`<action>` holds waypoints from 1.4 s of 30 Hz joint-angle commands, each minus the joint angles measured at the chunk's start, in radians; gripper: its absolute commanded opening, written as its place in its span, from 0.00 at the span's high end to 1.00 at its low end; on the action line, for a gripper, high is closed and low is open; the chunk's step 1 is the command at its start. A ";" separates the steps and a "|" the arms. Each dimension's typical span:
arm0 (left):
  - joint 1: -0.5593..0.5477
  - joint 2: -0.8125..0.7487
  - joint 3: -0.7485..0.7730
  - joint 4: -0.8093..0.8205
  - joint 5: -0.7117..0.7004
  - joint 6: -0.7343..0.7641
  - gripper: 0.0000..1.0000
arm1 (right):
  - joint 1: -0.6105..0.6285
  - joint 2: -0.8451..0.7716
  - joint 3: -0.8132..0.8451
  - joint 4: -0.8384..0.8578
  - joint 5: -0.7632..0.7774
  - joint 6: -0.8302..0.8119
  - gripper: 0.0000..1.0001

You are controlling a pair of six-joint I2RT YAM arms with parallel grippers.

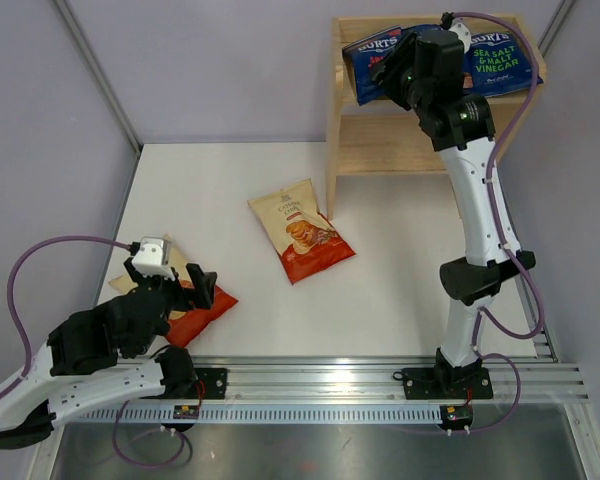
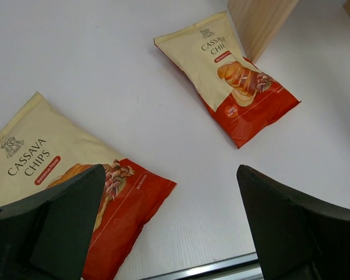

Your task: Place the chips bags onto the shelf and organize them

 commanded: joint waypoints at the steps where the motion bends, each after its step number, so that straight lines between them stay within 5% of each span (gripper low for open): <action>1: 0.001 -0.014 -0.005 0.047 0.010 0.027 0.01 | 0.004 -0.098 -0.022 -0.014 -0.030 -0.016 0.40; 8: 0.002 -0.029 -0.005 0.049 0.011 0.025 0.01 | -0.019 -0.196 -0.205 0.088 -0.066 0.050 0.55; 15: 0.002 -0.058 -0.008 0.055 0.010 0.025 0.01 | -0.038 -0.158 -0.215 0.137 -0.096 0.130 0.72; 25: 0.002 -0.057 -0.008 0.052 -0.001 0.018 0.01 | -0.039 -0.134 -0.253 0.170 -0.093 0.187 0.79; 38: 0.002 -0.026 0.003 0.034 -0.028 -0.013 0.01 | -0.038 -0.262 -0.296 0.139 -0.083 0.110 0.51; 42: 0.002 0.021 0.039 0.005 -0.048 -0.070 0.01 | -0.042 -0.321 -0.360 0.125 -0.082 0.055 0.31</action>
